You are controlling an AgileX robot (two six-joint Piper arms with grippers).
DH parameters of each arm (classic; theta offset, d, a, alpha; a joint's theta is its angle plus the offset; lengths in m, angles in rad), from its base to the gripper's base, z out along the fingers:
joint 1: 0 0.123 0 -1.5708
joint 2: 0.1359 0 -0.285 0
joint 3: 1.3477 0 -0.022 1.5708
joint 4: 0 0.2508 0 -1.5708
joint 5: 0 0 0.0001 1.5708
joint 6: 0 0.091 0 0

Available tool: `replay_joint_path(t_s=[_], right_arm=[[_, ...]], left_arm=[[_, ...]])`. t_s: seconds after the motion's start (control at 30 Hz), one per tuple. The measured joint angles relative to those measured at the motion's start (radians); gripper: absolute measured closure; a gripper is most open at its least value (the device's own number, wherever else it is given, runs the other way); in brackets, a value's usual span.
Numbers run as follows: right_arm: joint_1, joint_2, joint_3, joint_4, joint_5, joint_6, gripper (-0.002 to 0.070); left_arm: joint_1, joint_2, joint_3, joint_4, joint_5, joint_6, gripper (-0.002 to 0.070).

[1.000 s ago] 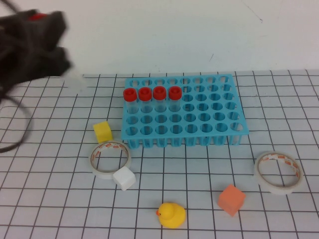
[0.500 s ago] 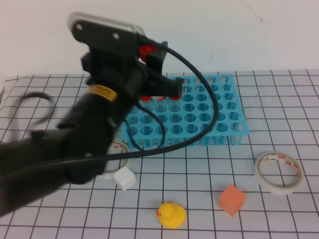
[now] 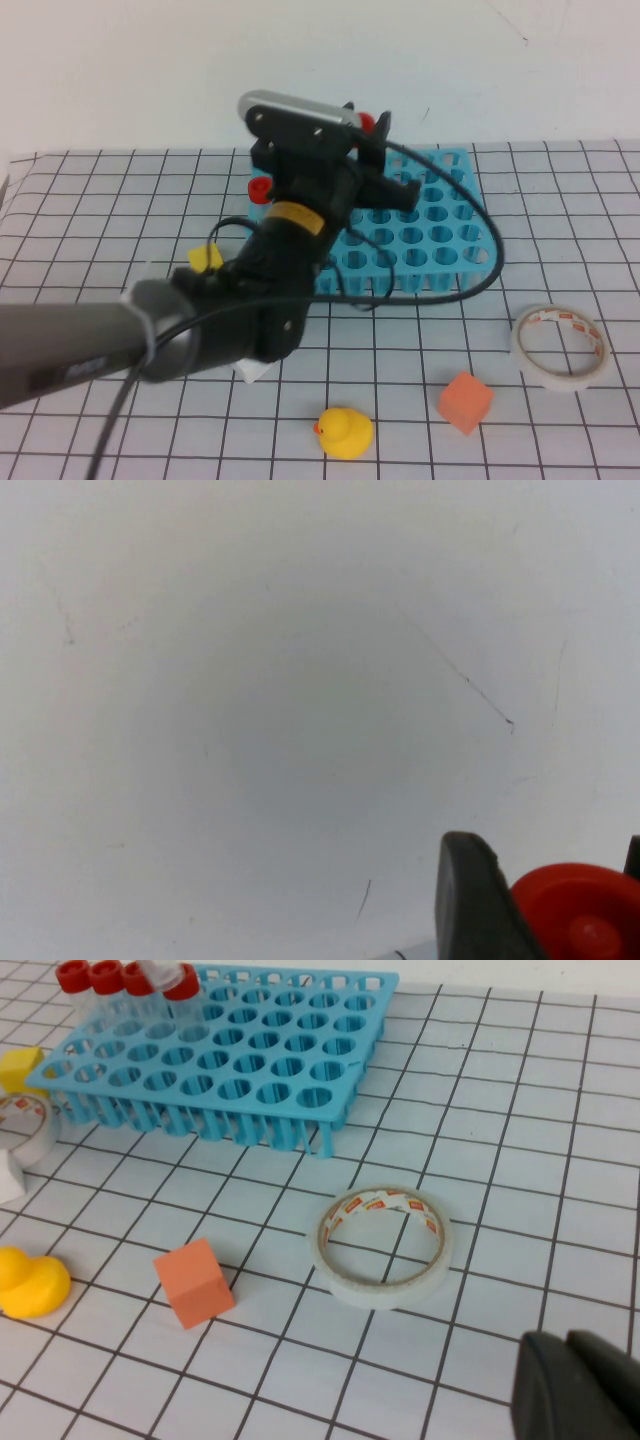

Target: Place the test tubes

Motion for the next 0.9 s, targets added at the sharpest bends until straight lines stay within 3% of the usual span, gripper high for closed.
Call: replay_joint_path(t_s=[0.37,0.9], right_arm=[[0.000,0.000,0.000,-0.002,0.006,0.000,0.0678],[0.000,-0.002,0.002,-0.004,0.015,0.000,0.0678]], left_arm=[[0.000,0.151,-0.197,0.005,0.026,0.000,0.0418],[0.030,0.229,-0.214,-0.059,0.076,-0.004,0.0418]])
